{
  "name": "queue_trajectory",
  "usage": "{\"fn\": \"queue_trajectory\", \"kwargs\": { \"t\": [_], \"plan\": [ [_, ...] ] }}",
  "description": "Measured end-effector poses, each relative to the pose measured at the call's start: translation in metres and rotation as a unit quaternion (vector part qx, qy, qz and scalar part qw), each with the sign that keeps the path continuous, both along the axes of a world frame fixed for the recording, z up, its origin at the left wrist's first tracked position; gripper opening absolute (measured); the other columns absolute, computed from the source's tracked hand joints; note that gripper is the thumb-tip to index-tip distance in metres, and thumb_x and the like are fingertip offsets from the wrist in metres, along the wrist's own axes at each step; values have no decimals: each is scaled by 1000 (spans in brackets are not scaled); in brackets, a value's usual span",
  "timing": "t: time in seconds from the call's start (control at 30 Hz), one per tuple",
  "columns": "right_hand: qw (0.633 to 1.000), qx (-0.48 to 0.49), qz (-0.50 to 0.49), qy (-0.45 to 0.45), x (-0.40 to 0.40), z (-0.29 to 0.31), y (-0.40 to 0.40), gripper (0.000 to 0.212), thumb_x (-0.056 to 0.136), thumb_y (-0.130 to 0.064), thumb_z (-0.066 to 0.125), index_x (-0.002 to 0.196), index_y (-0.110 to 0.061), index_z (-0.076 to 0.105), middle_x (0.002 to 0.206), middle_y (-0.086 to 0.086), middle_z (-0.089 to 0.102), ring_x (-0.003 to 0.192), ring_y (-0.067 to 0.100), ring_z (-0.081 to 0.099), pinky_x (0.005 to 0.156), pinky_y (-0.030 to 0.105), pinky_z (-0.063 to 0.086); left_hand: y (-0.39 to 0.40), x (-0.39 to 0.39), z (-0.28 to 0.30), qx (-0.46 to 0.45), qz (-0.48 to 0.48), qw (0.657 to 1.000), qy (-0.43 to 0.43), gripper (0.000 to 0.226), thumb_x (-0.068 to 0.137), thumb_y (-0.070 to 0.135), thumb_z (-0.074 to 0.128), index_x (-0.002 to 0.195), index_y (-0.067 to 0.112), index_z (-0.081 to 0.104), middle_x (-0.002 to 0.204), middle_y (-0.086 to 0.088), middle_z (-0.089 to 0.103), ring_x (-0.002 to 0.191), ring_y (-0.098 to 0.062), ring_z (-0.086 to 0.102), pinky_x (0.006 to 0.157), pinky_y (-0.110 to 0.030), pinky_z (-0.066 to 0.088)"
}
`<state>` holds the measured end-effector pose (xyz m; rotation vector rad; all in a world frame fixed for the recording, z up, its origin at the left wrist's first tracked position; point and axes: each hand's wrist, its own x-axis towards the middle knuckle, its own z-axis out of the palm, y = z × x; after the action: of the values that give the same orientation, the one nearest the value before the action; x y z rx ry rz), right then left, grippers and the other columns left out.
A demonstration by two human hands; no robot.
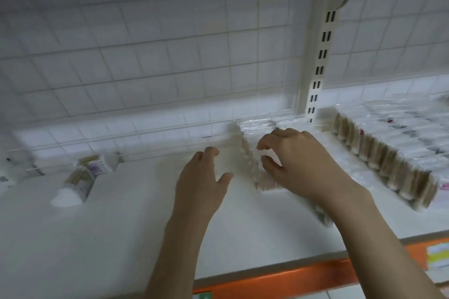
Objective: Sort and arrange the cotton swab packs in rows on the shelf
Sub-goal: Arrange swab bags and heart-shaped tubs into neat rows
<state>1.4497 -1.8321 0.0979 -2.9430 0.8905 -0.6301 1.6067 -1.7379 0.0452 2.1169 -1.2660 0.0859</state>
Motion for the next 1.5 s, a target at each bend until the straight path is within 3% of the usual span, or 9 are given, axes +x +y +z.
{"fn": "queue_trajectory", "kwargs": {
  "t": [0.17, 0.33, 0.57, 0.73, 1.03, 1.17, 1.33, 1.5],
  "plan": [
    [999, 14, 51, 2, 54, -9, 21, 29, 91, -29, 45, 118, -25, 55, 112, -9, 59, 108, 16, 51, 90, 27, 33, 54, 56, 8, 16, 82, 997, -7, 34, 83, 37, 65, 112, 22, 55, 101, 5, 59, 88, -13, 53, 75, -22, 36],
    [994, 38, 102, 31, 111, -30, 46, 31, 92, -32, 43, 121, -25, 52, 116, -8, 57, 112, 16, 49, 94, 29, 36, 115, 110, 8, 52, 166, 985, 15, 35, 82, 35, 66, 111, 18, 58, 100, 1, 60, 95, -17, 56, 80, -24, 39],
    [986, 47, 144, 73, 193, -39, 68, 47, 90, -34, 50, 135, -22, 39, 131, -3, 45, 119, 18, 41, 95, 28, 32, 175, 181, 24, 97, 253, 962, 41, 67, 78, 44, 68, 131, 10, 46, 128, -10, 50, 118, -27, 47, 93, -33, 37],
    [983, 34, 156, 95, 251, -32, 70, 63, 87, -37, 57, 141, -20, 30, 140, 0, 36, 127, 20, 35, 101, 33, 30, 188, 215, 30, 120, 260, 956, 58, 83, 75, 54, 66, 137, 8, 37, 139, -12, 42, 128, -28, 39, 102, -36, 33],
    [976, 33, 181, 116, 326, -43, 79, 87, 77, -40, 70, 145, -19, 20, 146, 3, 30, 132, 23, 30, 104, 38, 32, 152, 235, 5, 199, 209, 950, 119, 100, 61, 77, 61, 132, 10, 42, 131, -9, 48, 122, -27, 45, 96, -37, 42],
    [973, 12, 194, 121, 342, -55, 85, 85, 78, -27, 70, 145, -17, 19, 144, 5, 32, 131, 24, 32, 101, 36, 34, 142, 238, -9, 237, 204, 943, 116, 98, 59, 77, 62, 131, 13, 41, 129, -7, 47, 122, -26, 44, 97, -39, 42],
    [976, 23, 166, 140, 349, -63, 79, 74, 82, -22, 64, 143, -13, 23, 138, 7, 39, 124, 24, 39, 98, 35, 37, 137, 244, -21, 206, 220, 947, 113, 84, 67, 68, 63, 126, 12, 45, 125, -7, 50, 118, -26, 47, 94, -37, 43],
    [981, 50, 152, 110, 344, -71, 79, 58, 82, -20, 63, 132, -12, 37, 124, 8, 46, 111, 25, 47, 89, 32, 41, 138, 248, -27, 156, 221, 955, 124, 57, 74, 44, 66, 116, 10, 48, 115, -8, 57, 106, -28, 53, 86, -37, 47]
  ]
}}
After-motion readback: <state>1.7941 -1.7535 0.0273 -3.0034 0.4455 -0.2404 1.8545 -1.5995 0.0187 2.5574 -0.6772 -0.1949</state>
